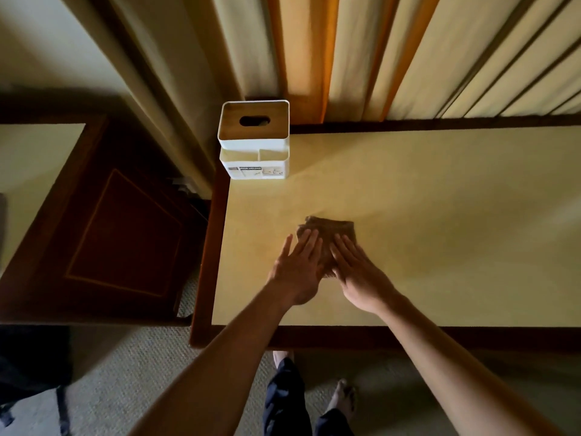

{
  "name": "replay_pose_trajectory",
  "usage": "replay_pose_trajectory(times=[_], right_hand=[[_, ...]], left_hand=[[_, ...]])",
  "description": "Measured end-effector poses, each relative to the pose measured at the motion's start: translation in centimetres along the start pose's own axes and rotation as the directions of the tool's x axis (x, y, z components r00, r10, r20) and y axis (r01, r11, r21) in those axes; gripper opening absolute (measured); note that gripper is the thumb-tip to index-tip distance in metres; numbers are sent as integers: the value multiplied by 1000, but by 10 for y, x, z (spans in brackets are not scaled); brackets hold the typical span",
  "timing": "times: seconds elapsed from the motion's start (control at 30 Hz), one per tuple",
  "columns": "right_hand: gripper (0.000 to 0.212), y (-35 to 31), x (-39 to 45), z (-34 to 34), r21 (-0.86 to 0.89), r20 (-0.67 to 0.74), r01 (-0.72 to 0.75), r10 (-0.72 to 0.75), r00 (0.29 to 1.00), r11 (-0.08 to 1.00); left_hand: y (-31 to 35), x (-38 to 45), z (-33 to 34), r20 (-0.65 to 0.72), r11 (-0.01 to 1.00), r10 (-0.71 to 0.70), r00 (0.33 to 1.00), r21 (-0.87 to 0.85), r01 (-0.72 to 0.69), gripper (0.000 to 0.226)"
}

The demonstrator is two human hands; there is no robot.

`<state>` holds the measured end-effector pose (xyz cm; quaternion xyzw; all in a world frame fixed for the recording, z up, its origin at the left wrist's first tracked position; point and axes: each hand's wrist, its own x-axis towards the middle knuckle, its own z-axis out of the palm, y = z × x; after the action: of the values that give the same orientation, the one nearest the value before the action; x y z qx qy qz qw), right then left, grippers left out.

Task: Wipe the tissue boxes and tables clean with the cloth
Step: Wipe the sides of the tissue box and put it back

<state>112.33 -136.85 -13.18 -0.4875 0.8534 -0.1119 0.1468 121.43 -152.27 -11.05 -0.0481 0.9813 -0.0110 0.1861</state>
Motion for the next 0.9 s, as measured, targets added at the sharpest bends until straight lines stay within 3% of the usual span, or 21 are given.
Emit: replay_pose_trajectory(times=[0.33, 0.43, 0.6, 0.73, 0.9], right_hand=[[70, -11, -34, 9, -62, -65, 113, -117, 991, 992], [72, -15, -53, 16, -58, -53, 130, -133, 990, 990], [56, -21, -74, 27, -84, -66, 134, -140, 988, 987], [73, -24, -80, 32, -61, -73, 124, -129, 989, 990], [54, -23, -81, 25, 2, -105, 74, -73, 992, 997]], left_hand=[[18, -35, 9, 9, 999, 9, 1000, -48, -8, 63], [29, -51, 18, -96, 994, -20, 995, -106, 9, 60], [41, -69, 35, -81, 989, -55, 995, -141, 43, 69], [43, -74, 37, -26, 996, -9, 1000, -90, 7, 78], [43, -79, 29, -131, 988, -61, 989, -146, 42, 61]])
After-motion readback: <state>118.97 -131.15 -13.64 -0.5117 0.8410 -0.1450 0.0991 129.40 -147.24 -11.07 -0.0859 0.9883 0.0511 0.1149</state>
